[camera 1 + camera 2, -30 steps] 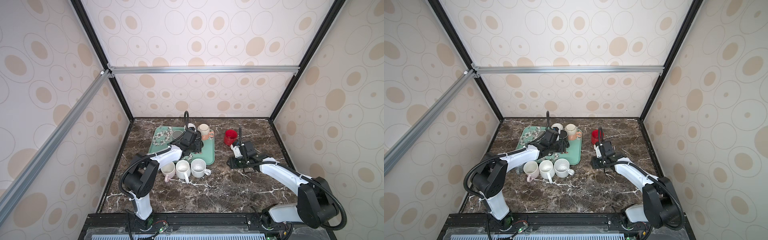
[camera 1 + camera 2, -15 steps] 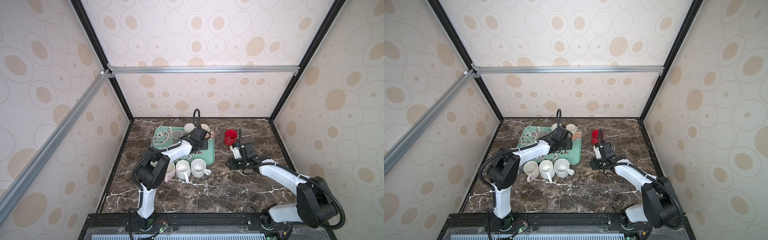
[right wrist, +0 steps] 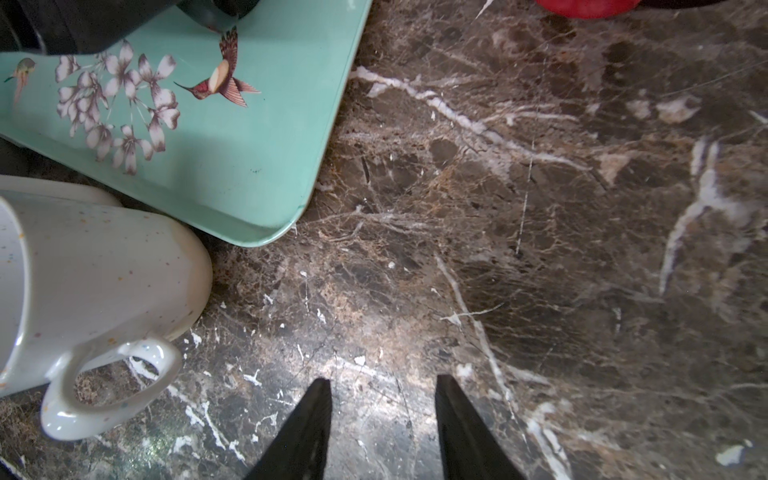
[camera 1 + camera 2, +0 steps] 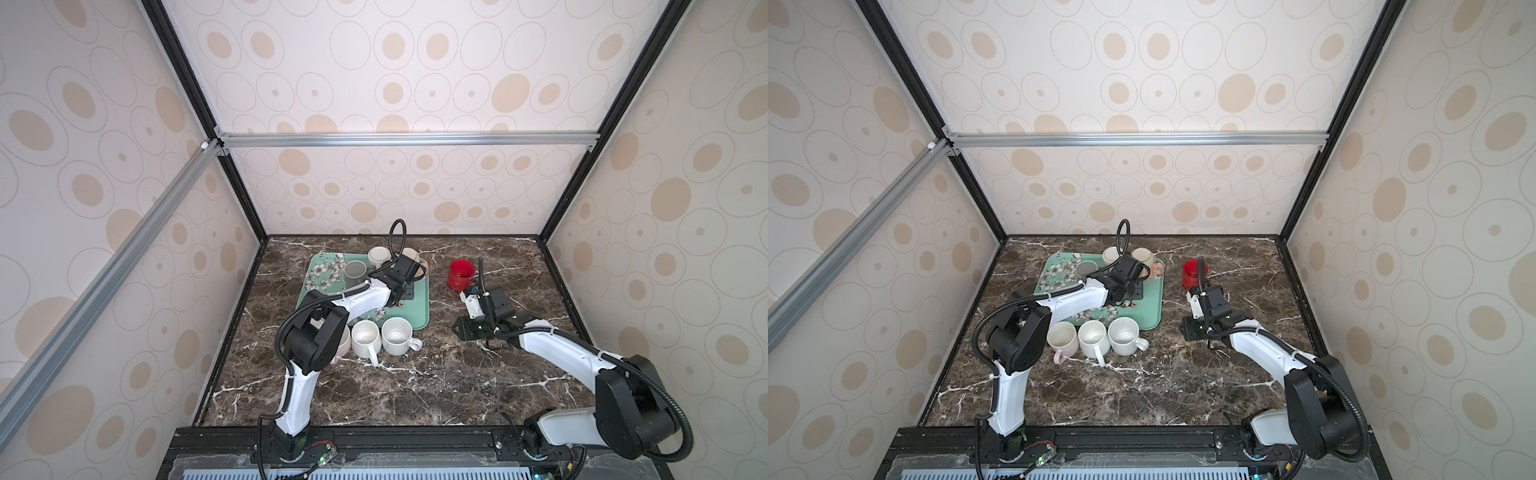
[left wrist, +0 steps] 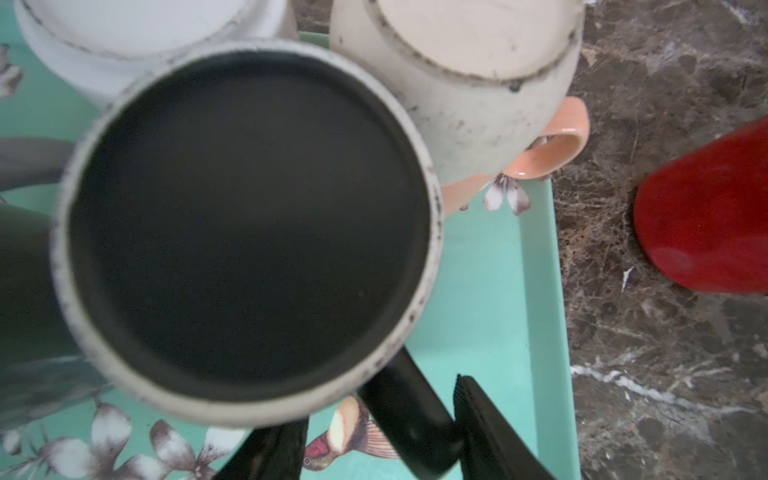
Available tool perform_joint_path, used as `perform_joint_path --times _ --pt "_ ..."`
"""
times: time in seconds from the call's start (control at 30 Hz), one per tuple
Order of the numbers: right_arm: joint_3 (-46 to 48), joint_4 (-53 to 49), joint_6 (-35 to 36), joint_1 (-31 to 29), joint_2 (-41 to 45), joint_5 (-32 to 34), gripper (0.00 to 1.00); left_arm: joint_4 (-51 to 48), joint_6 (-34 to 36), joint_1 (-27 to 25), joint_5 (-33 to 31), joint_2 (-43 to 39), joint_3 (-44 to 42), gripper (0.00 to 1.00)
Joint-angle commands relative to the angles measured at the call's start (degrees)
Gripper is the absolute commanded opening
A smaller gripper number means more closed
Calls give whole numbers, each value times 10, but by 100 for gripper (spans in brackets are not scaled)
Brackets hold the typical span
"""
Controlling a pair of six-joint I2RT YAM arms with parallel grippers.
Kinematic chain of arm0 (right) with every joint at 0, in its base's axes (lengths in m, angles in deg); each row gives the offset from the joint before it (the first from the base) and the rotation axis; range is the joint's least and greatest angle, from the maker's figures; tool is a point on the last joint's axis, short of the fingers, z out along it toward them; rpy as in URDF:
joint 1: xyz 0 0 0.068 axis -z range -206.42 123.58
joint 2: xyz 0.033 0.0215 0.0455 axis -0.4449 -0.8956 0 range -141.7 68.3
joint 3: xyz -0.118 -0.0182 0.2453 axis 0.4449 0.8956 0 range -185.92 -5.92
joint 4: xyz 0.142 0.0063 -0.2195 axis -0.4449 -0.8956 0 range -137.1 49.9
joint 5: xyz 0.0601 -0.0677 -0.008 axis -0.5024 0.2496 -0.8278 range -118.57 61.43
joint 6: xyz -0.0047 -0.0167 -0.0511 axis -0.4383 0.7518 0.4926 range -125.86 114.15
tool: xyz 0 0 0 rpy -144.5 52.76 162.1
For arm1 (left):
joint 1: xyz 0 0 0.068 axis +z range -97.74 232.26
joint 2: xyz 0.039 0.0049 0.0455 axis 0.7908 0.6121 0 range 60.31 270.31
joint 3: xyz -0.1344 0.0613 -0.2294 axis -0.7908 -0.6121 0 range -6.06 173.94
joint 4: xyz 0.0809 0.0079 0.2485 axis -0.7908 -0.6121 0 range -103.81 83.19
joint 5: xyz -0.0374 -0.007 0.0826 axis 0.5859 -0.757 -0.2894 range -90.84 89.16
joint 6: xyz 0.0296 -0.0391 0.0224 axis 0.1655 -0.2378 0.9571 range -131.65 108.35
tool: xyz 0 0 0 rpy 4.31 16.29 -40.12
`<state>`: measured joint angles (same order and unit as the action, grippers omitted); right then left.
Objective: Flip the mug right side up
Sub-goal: 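Reach the left gripper to the upside-down black mug while the right gripper withdraws, then grasp the black mug with the left gripper and lift it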
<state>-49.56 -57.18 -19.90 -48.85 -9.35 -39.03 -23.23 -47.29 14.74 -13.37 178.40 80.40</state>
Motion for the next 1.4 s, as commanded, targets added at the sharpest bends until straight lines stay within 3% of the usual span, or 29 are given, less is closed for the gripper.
perform_joint_path --times 0.0,0.2,0.43,0.57,0.97,1.37 --pt "7 -2 8 -2 15 5 45 -12 -13 3 -37 -25 -14 50" --pt "10 -2 7 -2 20 4 45 8 7 6 -44 -63 -64 35" --pt "11 -1 3 -2 21 -1 45 37 20 10 -63 -100 -114 8" --pt "12 -1 0 -2 22 -3 45 56 39 14 -55 -117 -132 0" --pt "9 0 -4 -2 21 -3 45 119 117 15 9 -165 -160 0" --pt "-12 -3 -14 -2 23 -6 45 229 173 14 42 -276 -251 0"
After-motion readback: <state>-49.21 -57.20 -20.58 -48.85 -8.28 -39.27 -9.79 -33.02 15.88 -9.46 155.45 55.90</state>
